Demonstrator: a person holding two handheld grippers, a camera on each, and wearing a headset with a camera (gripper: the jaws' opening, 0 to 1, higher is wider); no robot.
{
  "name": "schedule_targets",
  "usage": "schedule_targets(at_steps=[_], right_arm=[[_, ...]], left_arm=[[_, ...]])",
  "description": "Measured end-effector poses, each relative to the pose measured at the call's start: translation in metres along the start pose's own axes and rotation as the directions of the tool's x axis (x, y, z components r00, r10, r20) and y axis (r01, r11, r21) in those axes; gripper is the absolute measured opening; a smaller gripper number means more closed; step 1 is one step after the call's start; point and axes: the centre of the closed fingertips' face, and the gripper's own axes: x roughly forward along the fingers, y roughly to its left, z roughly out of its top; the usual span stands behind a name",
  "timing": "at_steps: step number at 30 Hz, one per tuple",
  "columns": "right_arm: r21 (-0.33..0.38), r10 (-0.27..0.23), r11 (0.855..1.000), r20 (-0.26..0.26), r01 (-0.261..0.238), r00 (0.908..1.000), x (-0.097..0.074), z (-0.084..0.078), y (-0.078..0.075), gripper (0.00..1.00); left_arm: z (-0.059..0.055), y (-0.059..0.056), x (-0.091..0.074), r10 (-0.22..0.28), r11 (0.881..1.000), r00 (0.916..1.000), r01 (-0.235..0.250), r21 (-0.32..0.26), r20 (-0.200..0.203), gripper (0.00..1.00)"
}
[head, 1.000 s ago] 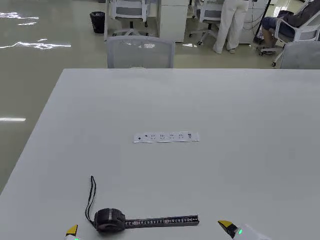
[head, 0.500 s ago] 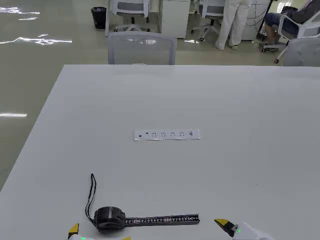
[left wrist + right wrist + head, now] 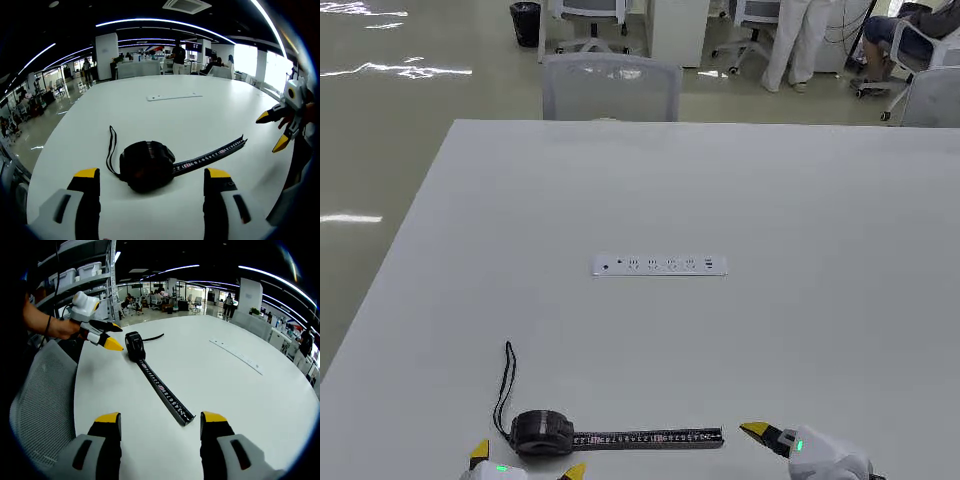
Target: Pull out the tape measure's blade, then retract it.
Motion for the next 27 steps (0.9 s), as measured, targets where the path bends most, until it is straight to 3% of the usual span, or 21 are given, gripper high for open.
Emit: schedule_targets(at_steps=[16, 27], right_arm=[[-0.095, 0.098, 0.990, -0.032, -0.100, 0.9947, 0.014, -0.012, -0.021, 0.53], [-0.145, 0.165, 0.974, -0.062, -0.173, 0.9843, 0.029, -0.024, -0.032, 0.40]], left_arm=[[-0.002, 0.005, 0.015, 0.092, 0.994, 0.9955, -0.091, -0.068, 0.021, 0.82], [0.001, 0.006, 0.027, 0.123, 0.988, 0.9917, -0.119, -0.098, 0.036, 0.80]])
